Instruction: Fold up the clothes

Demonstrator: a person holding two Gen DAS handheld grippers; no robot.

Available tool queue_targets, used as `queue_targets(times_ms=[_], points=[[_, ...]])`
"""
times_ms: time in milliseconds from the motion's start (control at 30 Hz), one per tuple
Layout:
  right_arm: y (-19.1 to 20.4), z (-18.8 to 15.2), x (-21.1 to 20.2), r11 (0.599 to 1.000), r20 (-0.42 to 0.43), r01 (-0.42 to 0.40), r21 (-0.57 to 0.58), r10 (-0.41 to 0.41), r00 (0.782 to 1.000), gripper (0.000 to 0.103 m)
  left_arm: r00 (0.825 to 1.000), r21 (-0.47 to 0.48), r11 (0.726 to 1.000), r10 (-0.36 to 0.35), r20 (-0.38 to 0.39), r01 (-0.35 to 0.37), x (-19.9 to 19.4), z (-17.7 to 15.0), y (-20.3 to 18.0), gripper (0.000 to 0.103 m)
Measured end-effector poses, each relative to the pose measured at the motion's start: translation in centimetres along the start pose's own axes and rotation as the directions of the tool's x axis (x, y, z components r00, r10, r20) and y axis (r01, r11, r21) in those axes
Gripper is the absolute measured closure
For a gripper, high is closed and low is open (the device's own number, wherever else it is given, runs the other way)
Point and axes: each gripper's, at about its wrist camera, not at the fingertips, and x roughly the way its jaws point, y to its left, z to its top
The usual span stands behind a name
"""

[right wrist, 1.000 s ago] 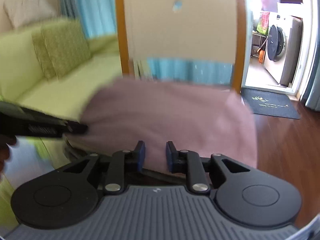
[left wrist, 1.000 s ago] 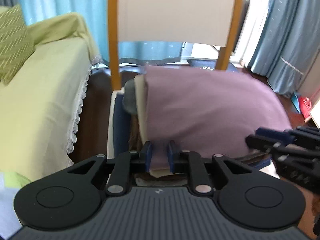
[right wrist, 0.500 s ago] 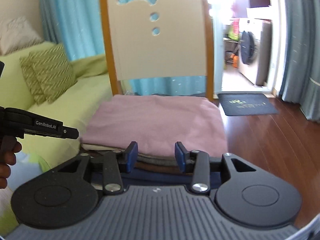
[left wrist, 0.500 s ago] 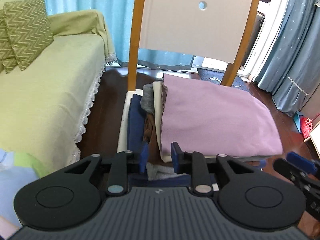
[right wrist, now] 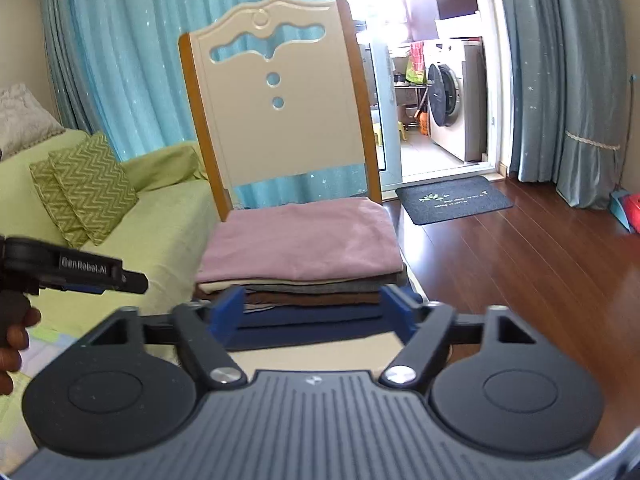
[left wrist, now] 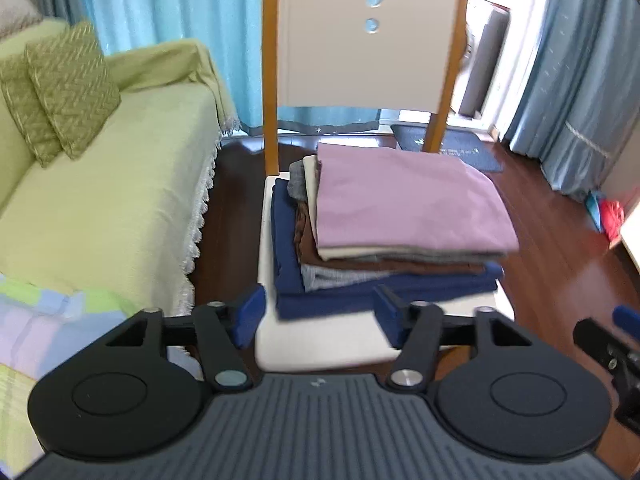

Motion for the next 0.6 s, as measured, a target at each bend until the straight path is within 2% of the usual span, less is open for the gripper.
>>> queue_targets(times_ms=[67,100,167,233,300,600], points=[[0.5,0.4,-2.6,1.000,0.015,-0.006,-0.004,0.006,1.000,0.022,0.997,0.008,0.998,0.064,0.033,-0.064,-3.8,-0.3,-0.4,0.033],[0.7,0.6,-3.8,1.000,0.022,-0.006,-0.007,0.007,1.000,0.020,0.997,0.010,0.998,0.067,0.035,-0.068,-4.2,-0.3,-0.4,0.031],[0.9,1.1,-5.9,1.000,0.036,-0.006,-0.008,0.006,0.999,0.018,0.999,0.012,0.999,0.038,0.034,-0.039,-7.3,-0.2,-0.5,0.025],[0.9,1.8,-8.5,1.000,0.049,-0.003,0.000,0.003,0.999,0.016,0.999,-0.010,1.000,0.003,0.037,-0.003,-9.2,-0.2,-0.3,0.024],[0.6,2.2,-10.5,1.000,0.061,0.005,0.005,-0.006,0.998,0.016,0.999,-0.013,1.000,0.000,0.045,0.001,-10.7,-0.1,-0.5,0.024],[-0.9,3.9,-16.4,0.999,0.089,0.046,0.007,-0.046,0.995,0.013,0.997,0.024,0.998,-0.065,0.048,0.064,-14.2,-0.4,-2.8,0.026]])
